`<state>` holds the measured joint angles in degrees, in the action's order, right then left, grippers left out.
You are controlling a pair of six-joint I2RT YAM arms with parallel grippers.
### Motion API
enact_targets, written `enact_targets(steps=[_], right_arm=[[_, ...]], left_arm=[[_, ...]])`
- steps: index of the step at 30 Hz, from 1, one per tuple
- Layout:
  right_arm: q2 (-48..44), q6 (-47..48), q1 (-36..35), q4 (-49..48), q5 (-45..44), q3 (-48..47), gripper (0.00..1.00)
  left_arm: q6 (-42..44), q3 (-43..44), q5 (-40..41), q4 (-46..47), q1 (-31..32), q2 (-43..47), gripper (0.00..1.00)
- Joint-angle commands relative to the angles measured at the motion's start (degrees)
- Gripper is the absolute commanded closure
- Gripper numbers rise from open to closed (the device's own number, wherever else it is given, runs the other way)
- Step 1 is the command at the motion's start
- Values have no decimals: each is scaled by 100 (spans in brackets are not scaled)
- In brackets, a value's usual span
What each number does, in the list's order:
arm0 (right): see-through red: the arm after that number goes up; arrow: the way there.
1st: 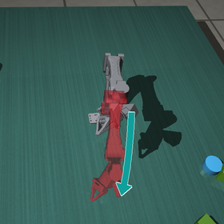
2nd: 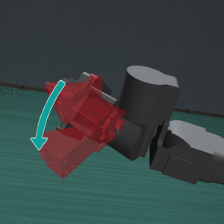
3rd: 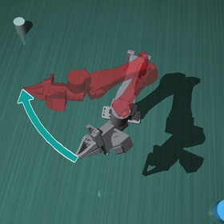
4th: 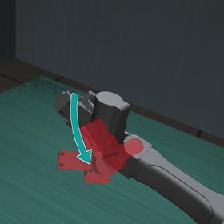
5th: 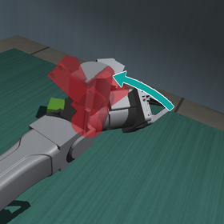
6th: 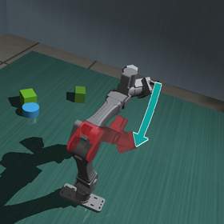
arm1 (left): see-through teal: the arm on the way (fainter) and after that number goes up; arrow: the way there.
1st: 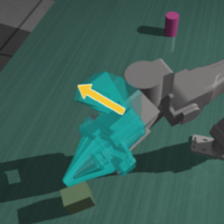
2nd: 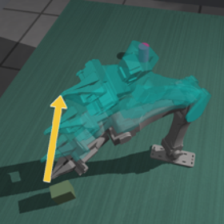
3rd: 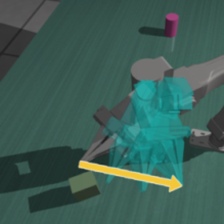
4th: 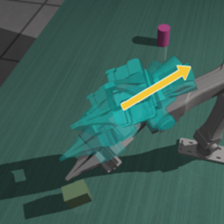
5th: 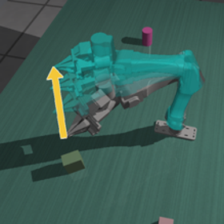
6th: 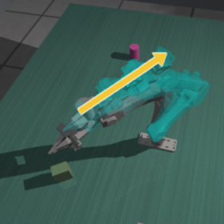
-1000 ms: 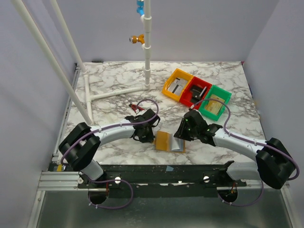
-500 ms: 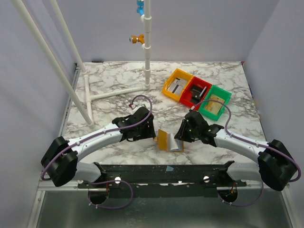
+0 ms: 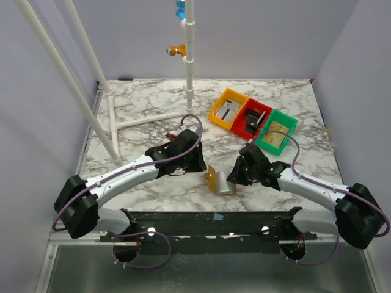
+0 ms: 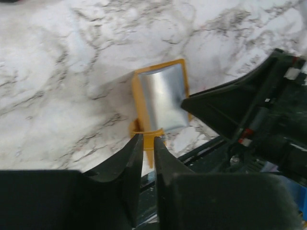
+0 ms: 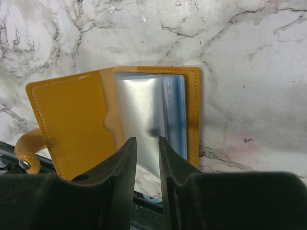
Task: Take the credit cards out of the card holder
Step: Open the card holder at the center of the board, then remove the credit card from the card holder.
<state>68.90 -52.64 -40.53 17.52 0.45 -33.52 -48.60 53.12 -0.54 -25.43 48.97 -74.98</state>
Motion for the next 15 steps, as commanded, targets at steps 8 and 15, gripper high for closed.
enact_targets(steps=[8, 15], right_arm=[[191, -153, -57, -134, 112, 138, 74], [272, -207, -67, -335, 242, 119, 75]], left_arm=[[94, 603, -660, 662, 261, -958, 93], [117, 568, -636, 603, 271, -1360, 96]])
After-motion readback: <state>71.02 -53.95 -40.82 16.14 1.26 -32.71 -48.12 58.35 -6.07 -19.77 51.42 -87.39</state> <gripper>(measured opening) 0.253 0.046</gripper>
